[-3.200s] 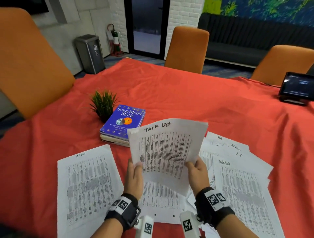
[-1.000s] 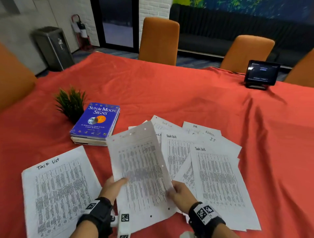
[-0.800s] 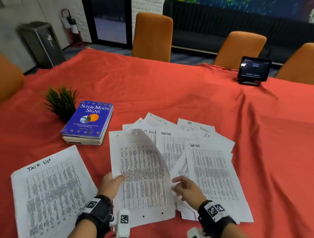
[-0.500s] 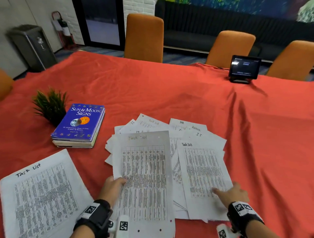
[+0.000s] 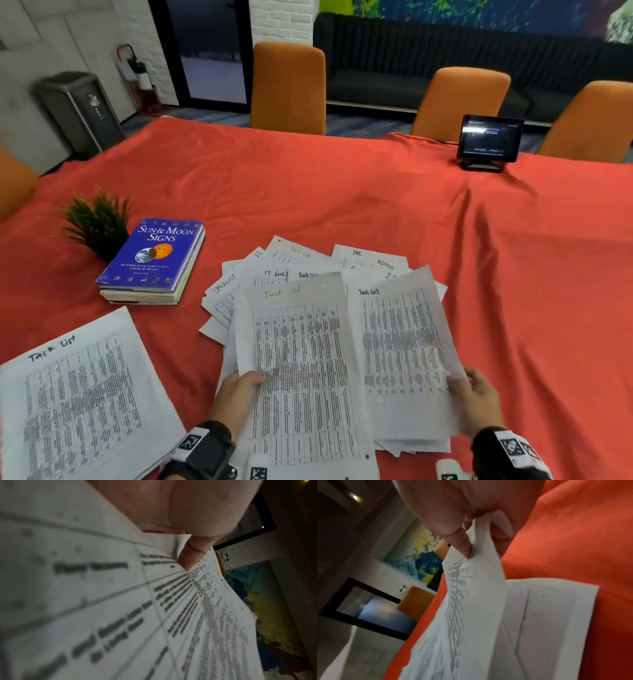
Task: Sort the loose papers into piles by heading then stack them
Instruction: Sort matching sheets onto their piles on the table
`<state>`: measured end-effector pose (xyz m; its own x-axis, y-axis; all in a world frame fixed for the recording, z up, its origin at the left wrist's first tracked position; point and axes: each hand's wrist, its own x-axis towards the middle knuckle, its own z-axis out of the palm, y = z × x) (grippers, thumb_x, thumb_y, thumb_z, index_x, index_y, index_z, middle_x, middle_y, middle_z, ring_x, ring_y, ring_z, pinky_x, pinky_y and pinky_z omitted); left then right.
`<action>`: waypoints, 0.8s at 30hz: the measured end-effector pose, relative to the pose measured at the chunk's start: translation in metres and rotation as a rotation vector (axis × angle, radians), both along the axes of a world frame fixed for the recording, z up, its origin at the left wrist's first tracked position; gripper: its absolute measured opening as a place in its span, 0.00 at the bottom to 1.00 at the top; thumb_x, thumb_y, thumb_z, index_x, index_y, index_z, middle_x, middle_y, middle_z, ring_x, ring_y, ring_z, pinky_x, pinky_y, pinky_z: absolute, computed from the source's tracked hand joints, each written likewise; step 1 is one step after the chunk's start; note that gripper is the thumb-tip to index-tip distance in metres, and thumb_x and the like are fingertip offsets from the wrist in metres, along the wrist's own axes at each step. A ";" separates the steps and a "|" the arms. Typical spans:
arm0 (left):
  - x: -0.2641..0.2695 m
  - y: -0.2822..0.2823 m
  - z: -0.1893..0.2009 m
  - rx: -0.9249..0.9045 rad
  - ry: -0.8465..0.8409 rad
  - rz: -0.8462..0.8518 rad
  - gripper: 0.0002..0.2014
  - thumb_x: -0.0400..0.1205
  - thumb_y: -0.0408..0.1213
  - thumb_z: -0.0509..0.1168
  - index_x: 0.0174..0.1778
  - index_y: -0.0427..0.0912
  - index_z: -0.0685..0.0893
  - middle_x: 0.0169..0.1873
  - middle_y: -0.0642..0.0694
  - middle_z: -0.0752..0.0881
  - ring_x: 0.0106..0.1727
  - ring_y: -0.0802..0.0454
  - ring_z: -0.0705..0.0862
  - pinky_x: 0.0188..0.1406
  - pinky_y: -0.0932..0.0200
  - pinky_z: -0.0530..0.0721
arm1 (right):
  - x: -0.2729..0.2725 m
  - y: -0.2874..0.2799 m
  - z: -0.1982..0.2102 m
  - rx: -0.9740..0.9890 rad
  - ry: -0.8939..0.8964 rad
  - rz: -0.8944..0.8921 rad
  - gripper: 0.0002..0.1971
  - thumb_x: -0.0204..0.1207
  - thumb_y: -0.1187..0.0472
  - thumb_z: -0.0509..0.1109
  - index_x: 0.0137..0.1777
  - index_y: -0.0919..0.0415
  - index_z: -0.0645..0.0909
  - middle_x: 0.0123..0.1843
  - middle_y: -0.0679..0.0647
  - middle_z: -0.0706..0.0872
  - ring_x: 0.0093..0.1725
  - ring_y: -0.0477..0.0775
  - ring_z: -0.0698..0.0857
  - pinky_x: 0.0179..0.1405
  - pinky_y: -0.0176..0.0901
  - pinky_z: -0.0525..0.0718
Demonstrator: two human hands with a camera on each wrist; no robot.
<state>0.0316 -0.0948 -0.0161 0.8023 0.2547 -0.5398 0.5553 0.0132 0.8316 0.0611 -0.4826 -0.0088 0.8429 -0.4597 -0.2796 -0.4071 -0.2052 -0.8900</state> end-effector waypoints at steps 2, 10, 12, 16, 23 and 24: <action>0.002 -0.006 0.003 -0.043 -0.006 0.069 0.11 0.78 0.36 0.63 0.41 0.31 0.84 0.37 0.41 0.85 0.42 0.43 0.82 0.45 0.53 0.74 | -0.005 0.010 0.008 0.111 -0.029 0.087 0.06 0.78 0.73 0.66 0.49 0.65 0.83 0.41 0.66 0.88 0.31 0.52 0.85 0.29 0.41 0.85; 0.001 -0.025 -0.013 -0.049 0.100 0.036 0.18 0.60 0.44 0.66 0.40 0.34 0.83 0.41 0.38 0.85 0.47 0.40 0.82 0.54 0.49 0.77 | -0.020 0.073 -0.002 0.468 0.137 0.341 0.06 0.72 0.68 0.71 0.45 0.57 0.86 0.42 0.68 0.89 0.38 0.62 0.85 0.45 0.60 0.85; -0.002 -0.029 -0.013 -0.045 0.104 0.031 0.15 0.62 0.42 0.65 0.38 0.34 0.82 0.39 0.39 0.84 0.47 0.41 0.81 0.49 0.51 0.76 | -0.023 0.083 -0.003 0.526 0.182 0.394 0.13 0.61 0.65 0.73 0.47 0.61 0.83 0.43 0.69 0.89 0.38 0.62 0.86 0.47 0.62 0.86; -0.006 -0.031 -0.013 0.022 0.084 0.107 0.08 0.73 0.36 0.67 0.42 0.35 0.86 0.44 0.41 0.89 0.51 0.39 0.84 0.56 0.49 0.78 | -0.027 0.089 -0.007 0.669 0.270 0.477 0.17 0.60 0.71 0.69 0.52 0.68 0.78 0.44 0.70 0.90 0.37 0.63 0.89 0.41 0.54 0.89; -0.007 -0.023 -0.024 0.110 0.054 0.123 0.06 0.80 0.30 0.66 0.51 0.40 0.86 0.50 0.43 0.89 0.55 0.41 0.86 0.59 0.50 0.81 | -0.015 0.076 -0.014 0.292 0.408 0.458 0.14 0.75 0.62 0.70 0.59 0.62 0.78 0.44 0.61 0.90 0.39 0.60 0.89 0.40 0.50 0.88; -0.007 -0.021 -0.026 0.130 0.060 0.119 0.08 0.80 0.29 0.66 0.53 0.38 0.85 0.51 0.42 0.89 0.53 0.42 0.85 0.56 0.52 0.80 | -0.010 0.071 -0.018 0.193 0.393 0.362 0.16 0.76 0.61 0.71 0.62 0.61 0.75 0.44 0.59 0.87 0.37 0.58 0.87 0.40 0.48 0.86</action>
